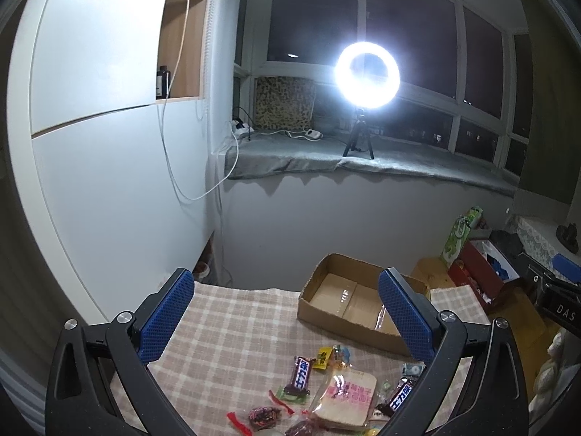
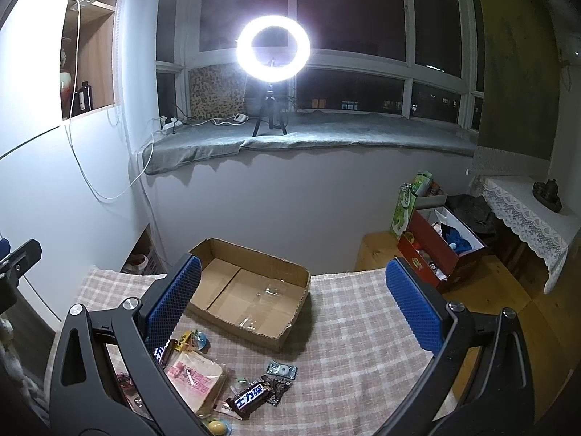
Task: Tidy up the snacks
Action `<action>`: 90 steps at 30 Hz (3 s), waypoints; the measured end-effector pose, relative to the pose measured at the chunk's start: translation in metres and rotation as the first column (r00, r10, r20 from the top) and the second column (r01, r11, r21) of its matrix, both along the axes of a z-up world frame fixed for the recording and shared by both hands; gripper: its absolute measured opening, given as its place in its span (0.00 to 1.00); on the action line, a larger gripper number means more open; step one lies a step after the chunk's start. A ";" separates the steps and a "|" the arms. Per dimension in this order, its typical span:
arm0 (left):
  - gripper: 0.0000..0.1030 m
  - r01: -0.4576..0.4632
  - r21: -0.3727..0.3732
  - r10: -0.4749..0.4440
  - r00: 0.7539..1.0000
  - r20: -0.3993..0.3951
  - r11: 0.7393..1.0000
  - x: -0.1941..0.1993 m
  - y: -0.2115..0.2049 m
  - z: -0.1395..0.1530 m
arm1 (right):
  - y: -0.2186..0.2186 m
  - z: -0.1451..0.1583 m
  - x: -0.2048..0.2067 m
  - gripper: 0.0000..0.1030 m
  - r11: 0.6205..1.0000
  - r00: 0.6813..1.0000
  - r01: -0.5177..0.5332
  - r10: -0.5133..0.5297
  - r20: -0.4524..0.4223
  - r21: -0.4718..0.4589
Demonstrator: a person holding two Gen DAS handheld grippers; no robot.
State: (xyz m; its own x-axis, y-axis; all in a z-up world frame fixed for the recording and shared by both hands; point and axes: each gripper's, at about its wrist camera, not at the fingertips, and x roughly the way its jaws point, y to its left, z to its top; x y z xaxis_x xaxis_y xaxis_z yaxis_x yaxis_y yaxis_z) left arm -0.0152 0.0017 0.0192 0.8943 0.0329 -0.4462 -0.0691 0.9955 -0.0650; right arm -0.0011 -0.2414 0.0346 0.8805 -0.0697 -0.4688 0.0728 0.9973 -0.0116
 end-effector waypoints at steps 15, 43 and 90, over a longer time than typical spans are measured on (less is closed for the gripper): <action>0.98 -0.001 -0.004 0.001 1.000 -0.002 1.000 -0.001 0.002 0.004 | 0.000 0.004 0.001 1.00 1.000 1.000 -0.001 0.001 -0.002 -0.002; 0.98 -0.002 -0.005 0.001 1.000 -0.017 1.000 0.001 -0.001 0.001 | -0.001 -0.001 0.006 1.00 1.000 1.000 -0.002 0.002 -0.021 -0.003; 0.56 0.146 -0.323 -0.282 0.858 -0.429 0.935 0.032 0.023 -0.117 | -0.001 -0.137 0.045 0.88 0.933 0.830 -0.157 0.302 -0.469 0.323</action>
